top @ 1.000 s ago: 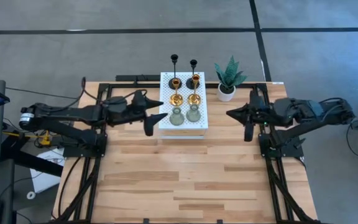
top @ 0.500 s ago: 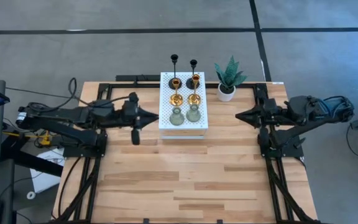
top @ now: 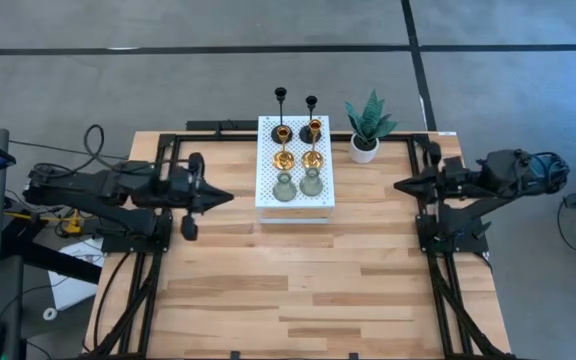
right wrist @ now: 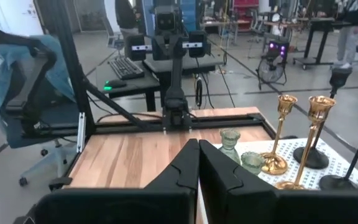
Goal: Pick & Place candle stick holders
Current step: Return to Home Position
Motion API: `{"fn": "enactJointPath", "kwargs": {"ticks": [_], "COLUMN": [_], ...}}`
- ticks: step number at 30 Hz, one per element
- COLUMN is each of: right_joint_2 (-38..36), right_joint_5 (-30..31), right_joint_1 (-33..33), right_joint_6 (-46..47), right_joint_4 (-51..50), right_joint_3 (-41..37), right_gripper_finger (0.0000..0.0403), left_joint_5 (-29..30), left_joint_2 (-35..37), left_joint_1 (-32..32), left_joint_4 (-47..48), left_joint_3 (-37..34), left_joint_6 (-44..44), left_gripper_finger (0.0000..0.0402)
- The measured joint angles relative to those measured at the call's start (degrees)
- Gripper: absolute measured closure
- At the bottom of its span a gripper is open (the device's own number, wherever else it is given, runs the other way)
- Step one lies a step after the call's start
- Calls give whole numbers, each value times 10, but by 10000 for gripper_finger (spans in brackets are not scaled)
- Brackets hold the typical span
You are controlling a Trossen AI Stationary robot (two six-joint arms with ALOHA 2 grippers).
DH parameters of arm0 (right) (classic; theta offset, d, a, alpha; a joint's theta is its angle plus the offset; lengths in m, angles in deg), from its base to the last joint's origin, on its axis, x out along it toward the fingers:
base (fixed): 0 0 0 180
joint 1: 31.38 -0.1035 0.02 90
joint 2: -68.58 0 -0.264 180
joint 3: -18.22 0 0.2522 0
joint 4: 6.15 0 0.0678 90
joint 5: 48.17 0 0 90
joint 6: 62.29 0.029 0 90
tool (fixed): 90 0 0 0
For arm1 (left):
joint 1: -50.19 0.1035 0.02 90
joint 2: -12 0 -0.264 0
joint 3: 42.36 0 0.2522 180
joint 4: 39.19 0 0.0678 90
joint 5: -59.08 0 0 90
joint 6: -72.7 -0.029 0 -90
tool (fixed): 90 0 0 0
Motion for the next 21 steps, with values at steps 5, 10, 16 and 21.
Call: {"fn": "enactJointPath", "kwargs": {"ticks": [5,10,16,21], "right_joint_2": [-34,-49,-49,-65], "right_joint_5": [34,49,6,-38], "right_joint_1": [-1,-1,0,1], "right_joint_6": [-1,-16,-76,-129], "right_joint_4": [-3,-10,9,41], "right_joint_3": [0,0,0,0], "right_gripper_finger": [403,403,403,403], "left_joint_5": [18,65,104,106], "left_joint_2": [52,98,112,103], "left_joint_1": [-9,-16,-15,-15], "left_joint_4": [20,20,18,-29], "left_joint_3": [-2,-25,-61,-85], "left_joint_6": [17,16,9,-18], "left_gripper_finger": [398,398,398,398]}}
